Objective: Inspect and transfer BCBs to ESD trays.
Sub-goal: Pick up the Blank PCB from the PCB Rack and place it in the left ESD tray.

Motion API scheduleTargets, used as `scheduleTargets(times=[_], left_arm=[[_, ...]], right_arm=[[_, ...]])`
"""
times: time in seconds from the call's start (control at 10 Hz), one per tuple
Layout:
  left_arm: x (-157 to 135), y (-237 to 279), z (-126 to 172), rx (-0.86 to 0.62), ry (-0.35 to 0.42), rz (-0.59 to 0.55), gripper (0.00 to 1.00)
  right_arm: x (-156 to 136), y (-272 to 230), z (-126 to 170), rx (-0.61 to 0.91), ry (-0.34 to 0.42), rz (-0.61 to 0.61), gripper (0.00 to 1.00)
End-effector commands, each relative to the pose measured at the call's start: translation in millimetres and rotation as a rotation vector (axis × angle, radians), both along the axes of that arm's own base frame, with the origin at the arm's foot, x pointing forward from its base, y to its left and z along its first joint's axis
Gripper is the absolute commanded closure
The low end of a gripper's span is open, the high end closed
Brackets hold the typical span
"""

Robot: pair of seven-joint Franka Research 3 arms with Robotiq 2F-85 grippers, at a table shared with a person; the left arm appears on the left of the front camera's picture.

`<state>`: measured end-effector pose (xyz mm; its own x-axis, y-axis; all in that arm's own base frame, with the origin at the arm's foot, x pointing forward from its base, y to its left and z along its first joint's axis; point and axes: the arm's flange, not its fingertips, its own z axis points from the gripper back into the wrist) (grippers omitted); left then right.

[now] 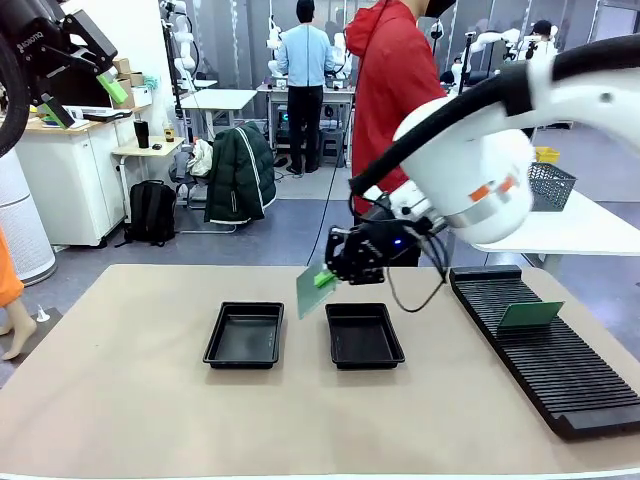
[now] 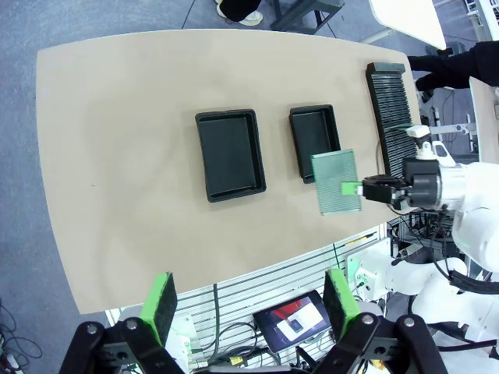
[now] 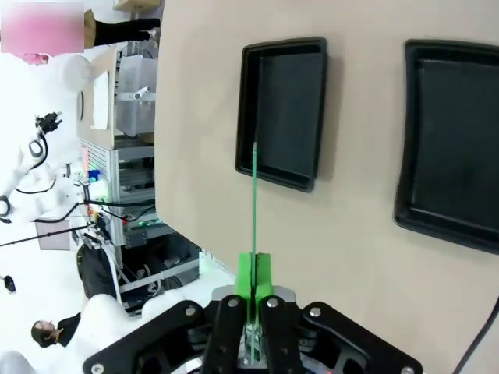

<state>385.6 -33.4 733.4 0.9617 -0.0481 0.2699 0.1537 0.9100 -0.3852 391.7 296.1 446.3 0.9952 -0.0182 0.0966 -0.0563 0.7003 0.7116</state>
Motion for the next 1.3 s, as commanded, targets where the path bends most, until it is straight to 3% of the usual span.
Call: scheduleTargets(times=[0.0,0.7,1.2], left_arm=[[0,1,-1,0.0,-0.001,0.002,0.0],[0,1,-1,0.0,-0.001,0.002,0.0],[0,1,-1,0.0,-0.001,0.002,0.0]], right_arm=[[12,32,-12,0.067,-0.004,-0.051,0.97],[30,97,-54,0.145,0.014,-0.074,0.97],[32,89,-46,0.115,0.048,-0.066,0.97]])
